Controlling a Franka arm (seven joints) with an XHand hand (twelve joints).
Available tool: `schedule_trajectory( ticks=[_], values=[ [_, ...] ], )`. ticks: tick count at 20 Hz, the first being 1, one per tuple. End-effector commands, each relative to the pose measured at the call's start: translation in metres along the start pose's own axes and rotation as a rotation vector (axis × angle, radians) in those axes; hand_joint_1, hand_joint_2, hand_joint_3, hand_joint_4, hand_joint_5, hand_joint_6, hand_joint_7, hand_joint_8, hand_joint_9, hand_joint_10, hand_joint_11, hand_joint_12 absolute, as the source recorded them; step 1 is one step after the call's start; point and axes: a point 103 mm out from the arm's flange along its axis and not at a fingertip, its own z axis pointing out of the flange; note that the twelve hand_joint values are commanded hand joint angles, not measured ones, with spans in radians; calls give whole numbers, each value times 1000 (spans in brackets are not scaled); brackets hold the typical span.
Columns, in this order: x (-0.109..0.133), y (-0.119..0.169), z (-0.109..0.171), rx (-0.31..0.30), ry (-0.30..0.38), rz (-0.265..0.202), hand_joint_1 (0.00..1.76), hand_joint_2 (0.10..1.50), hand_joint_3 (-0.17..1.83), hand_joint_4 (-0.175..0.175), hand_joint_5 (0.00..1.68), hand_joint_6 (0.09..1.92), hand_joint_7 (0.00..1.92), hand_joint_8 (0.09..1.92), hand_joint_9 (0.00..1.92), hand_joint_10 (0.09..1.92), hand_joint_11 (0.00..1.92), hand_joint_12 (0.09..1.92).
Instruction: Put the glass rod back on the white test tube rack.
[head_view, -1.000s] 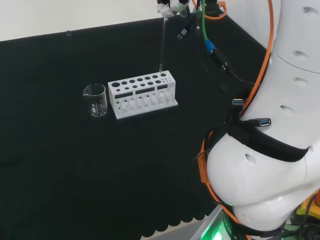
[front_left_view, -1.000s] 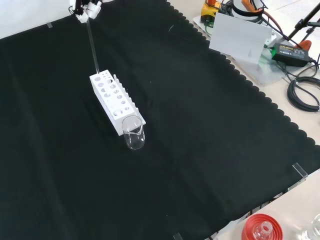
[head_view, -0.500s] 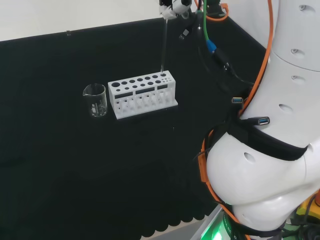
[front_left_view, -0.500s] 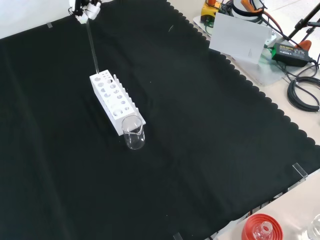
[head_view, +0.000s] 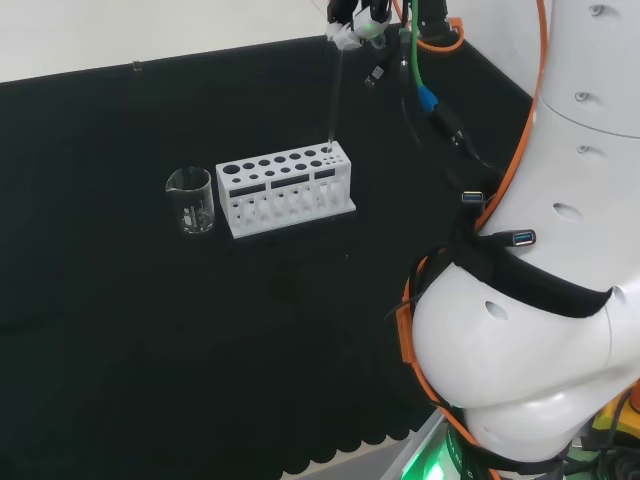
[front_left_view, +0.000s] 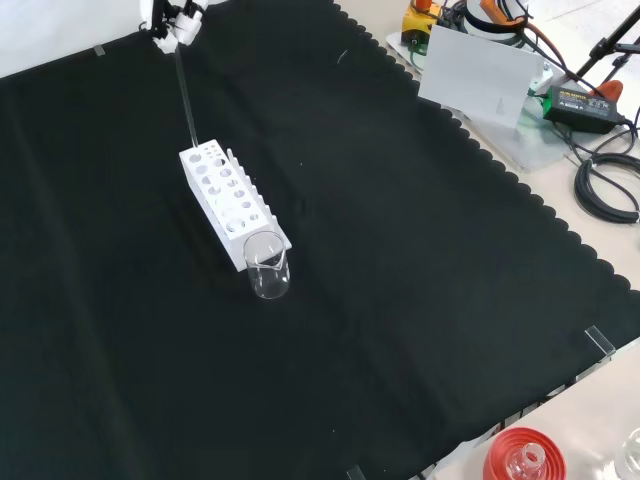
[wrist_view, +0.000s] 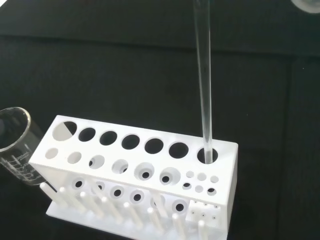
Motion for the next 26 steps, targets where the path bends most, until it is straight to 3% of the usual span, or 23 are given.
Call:
schedule_trajectory(
  ticks=[1, 10, 21, 26],
  values=[
    [-2, 3, 2, 0, 9, 4, 1293, 1127, -175, -175, 1106, 812, 1155, 820, 1697, 493, 1559, 647],
    [2, 20, 11, 13, 11, -45, 1293, 1127, -175, -175, 1107, 810, 1156, 819, 1697, 492, 1560, 646],
    [-6, 44, 17, 86, -35, -12, 1293, 1127, -175, -175, 1107, 809, 1157, 817, 1697, 491, 1559, 645],
    [-5, 45, 24, 65, -6, -23, 1293, 1126, -175, -175, 1108, 808, 1157, 817, 1697, 490, 1559, 645]
  ],
)
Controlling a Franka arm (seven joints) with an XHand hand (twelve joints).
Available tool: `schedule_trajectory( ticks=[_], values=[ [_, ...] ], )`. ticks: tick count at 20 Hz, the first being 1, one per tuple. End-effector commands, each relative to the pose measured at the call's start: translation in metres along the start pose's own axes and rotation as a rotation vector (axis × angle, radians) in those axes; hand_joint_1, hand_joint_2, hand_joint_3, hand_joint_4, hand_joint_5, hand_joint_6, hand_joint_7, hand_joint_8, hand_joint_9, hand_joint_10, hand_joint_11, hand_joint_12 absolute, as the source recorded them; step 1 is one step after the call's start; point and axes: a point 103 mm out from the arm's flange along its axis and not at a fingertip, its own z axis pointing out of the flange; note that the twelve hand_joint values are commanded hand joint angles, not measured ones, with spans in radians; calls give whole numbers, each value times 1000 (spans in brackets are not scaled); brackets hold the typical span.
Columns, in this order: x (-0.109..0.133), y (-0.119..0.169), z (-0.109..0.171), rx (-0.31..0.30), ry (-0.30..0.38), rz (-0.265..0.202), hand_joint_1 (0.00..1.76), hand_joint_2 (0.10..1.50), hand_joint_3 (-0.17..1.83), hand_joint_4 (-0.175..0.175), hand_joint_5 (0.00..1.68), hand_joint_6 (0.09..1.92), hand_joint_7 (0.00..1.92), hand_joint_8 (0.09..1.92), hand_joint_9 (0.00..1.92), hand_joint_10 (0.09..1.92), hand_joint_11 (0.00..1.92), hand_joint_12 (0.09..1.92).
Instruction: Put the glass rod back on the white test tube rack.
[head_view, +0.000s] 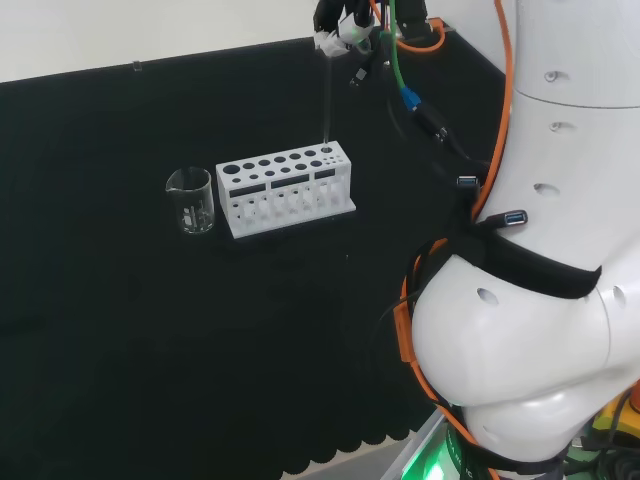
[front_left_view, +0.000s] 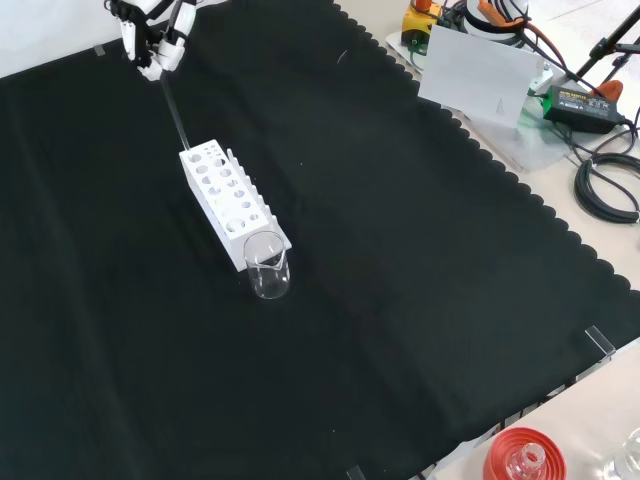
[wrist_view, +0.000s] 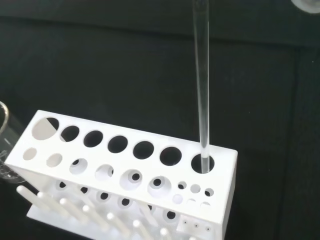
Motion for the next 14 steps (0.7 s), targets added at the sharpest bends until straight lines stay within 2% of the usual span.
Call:
schedule_trajectory(
  ticks=[1, 8, 14],
  values=[
    [0, 1, 11, 0, 21, -2, 1293, 1126, -175, -175, 1108, 808, 1157, 817, 1697, 490, 1559, 645],
    [-20, 0, 32, -12, 35, -3, 1293, 1126, -175, -175, 1108, 808, 1158, 816, 1697, 489, 1560, 644],
    [-18, 5, 32, -1, 30, -3, 1293, 1126, -175, -175, 1108, 807, 1158, 815, 1696, 488, 1561, 644]
  ],
)
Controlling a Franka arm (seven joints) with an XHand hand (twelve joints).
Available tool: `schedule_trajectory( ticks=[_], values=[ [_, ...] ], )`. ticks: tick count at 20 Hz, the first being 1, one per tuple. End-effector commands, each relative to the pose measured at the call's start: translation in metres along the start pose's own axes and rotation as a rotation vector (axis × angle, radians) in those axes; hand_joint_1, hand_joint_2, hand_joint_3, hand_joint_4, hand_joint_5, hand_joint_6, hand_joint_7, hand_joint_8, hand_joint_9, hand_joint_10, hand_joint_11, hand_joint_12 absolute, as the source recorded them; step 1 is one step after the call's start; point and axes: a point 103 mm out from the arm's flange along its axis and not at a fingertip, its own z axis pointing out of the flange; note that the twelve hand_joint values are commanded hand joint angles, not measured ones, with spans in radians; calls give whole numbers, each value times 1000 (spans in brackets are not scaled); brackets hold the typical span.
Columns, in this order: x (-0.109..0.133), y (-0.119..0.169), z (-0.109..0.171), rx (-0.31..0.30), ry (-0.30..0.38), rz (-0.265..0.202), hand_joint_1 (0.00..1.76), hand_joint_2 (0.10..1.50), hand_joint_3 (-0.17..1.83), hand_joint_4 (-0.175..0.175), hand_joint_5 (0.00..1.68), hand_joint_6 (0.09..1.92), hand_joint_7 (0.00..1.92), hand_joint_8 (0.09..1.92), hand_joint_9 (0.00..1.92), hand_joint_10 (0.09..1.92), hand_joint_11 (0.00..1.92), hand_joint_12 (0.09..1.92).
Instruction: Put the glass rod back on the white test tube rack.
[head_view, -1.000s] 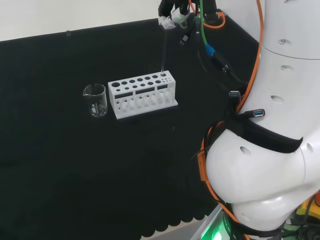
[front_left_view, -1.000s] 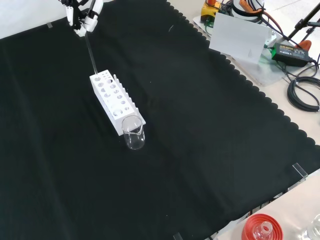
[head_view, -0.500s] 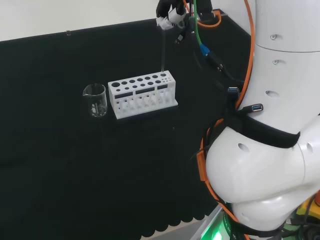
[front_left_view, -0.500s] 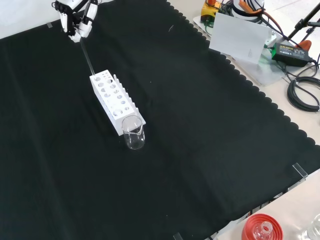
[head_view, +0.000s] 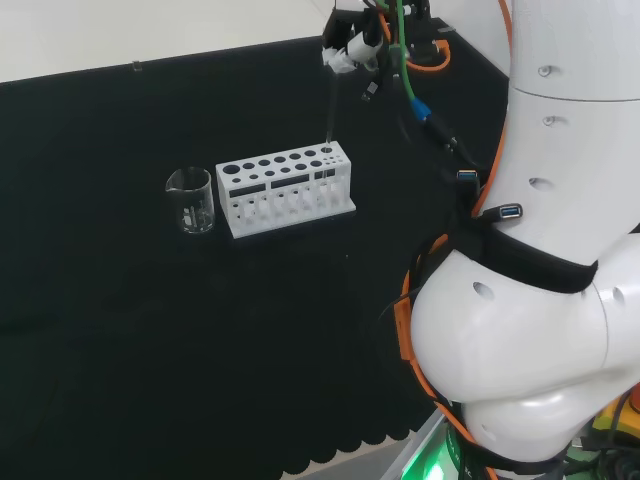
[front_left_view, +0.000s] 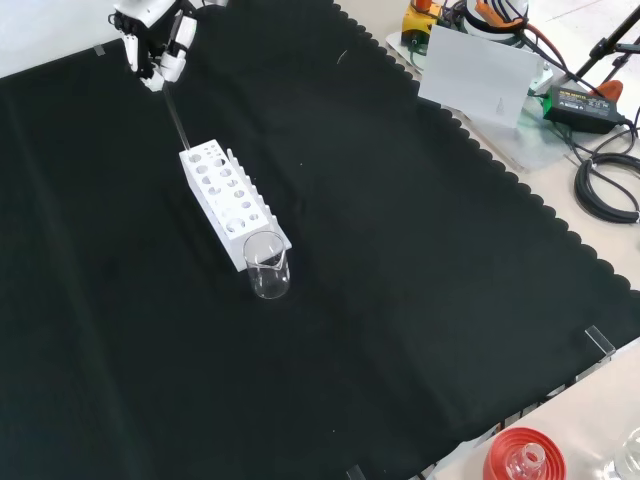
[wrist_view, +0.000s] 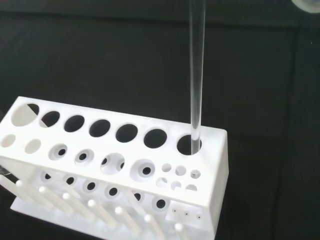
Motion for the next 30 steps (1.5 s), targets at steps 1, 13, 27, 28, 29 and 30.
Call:
schedule_trajectory(
  ticks=[1, 13, 27, 28, 29, 30],
  values=[
    [1, 3, 2, 11, 3, -3, 1293, 1126, -175, -175, 1108, 807, 1158, 815, 1696, 488, 1561, 644],
    [-3, 8, 7, 74, 38, -22, 1266, 1151, -175, -175, 1053, 890, 1173, 873, 1684, 482, 1604, 627],
    [3, 10, -4, 139, 73, -24, 1226, 1031, -175, -175, 642, 885, 1269, 619, 1796, 198, 1841, 473],
    [2, 9, -4, 135, 75, -20, 1226, 1026, -175, -175, 623, 881, 1263, 617, 1801, 191, 1844, 470],
    [3, 10, -8, 150, 67, -19, 1227, 1021, -175, -175, 596, 872, 1254, 614, 1804, 185, 1844, 468],
    [3, 11, -14, 168, 48, -14, 1229, 1016, -175, -175, 574, 864, 1246, 611, 1806, 181, 1845, 466]
  ],
)
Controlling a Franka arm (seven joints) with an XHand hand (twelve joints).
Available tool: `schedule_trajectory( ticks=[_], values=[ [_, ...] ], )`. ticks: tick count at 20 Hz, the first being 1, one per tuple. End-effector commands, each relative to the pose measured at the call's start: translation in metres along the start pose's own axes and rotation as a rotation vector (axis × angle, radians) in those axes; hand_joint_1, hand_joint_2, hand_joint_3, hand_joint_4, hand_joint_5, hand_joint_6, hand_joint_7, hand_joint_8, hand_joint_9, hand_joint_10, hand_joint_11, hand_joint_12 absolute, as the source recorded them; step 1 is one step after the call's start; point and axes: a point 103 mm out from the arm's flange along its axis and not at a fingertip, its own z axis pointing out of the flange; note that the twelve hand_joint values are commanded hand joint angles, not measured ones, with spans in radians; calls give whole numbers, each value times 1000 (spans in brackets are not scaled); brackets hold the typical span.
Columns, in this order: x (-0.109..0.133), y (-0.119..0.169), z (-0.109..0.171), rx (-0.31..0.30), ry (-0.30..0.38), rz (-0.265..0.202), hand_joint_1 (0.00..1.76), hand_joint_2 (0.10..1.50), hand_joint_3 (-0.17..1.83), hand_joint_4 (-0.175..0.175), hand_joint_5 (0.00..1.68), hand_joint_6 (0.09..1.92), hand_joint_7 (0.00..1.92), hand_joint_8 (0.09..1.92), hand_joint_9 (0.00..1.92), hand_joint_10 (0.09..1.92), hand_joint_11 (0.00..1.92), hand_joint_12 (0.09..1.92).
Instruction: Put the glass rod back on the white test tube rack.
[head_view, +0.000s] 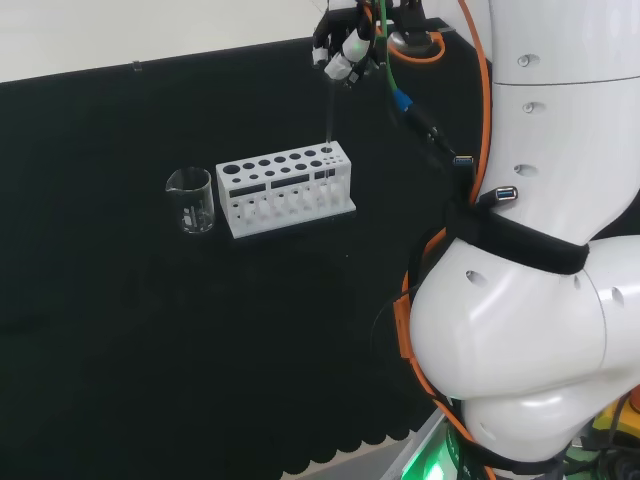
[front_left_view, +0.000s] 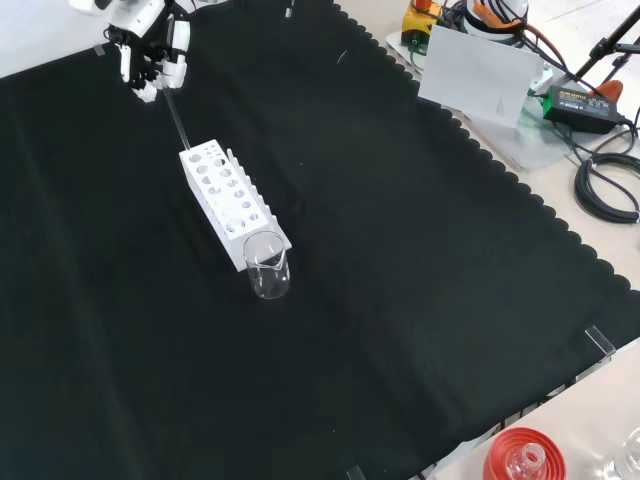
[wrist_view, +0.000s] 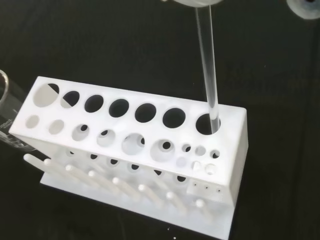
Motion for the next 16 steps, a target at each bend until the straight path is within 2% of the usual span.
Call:
schedule_trajectory(
  ticks=[1, 4, 9, 16],
  values=[
    [0, -3, -14, 39, -25, 23, 1231, 1012, -175, -175, 557, 858, 1239, 609, 1808, 178, 1844, 465],
    [-1, -5, -17, 48, -45, 34, 1237, 1003, -175, -175, 516, 840, 1222, 603, 1813, 171, 1843, 464],
    [2, -3, -2, 36, -18, 19, 1231, 967, -175, -170, 415, 732, 1125, 640, 1855, 101, 1842, 461],
    [-1, -3, 4, 67, -1, 12, 1009, 886, -175, -139, 316, 548, 973, 702, 1817, 87, 1811, 481]
  ],
)
